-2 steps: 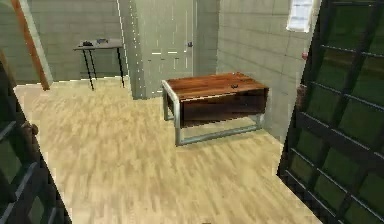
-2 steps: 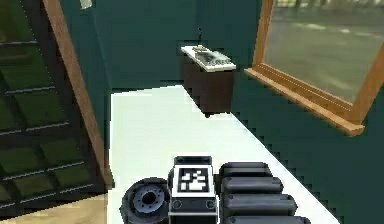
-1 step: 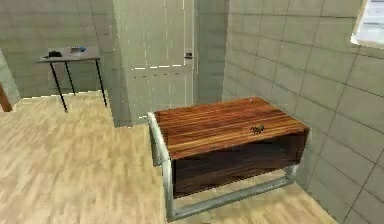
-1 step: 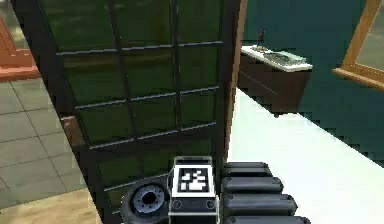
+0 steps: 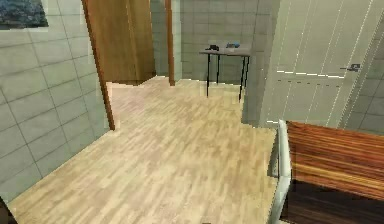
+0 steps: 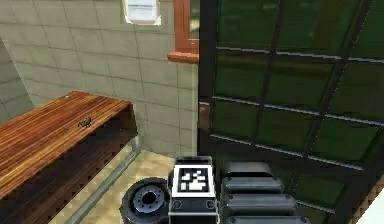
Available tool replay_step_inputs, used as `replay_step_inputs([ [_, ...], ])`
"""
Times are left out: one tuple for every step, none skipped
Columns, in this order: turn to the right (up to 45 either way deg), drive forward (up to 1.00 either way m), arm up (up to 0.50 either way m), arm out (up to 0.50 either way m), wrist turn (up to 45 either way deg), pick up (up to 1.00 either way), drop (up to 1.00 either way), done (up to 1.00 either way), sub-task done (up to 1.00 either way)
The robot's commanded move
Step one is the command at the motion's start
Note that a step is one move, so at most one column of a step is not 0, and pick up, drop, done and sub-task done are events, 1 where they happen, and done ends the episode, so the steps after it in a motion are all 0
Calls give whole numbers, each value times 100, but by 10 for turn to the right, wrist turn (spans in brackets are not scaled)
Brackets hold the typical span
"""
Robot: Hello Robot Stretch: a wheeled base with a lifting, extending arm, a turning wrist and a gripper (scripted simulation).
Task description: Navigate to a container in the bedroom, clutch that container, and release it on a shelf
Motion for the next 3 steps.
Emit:
replay_step_inputs([
  [0,75,0,0,0,0,0,0,0],
  [240,0,0,0,0,0,0,0,0],
  [0,100,0,0,0,0,0,0,0],
])
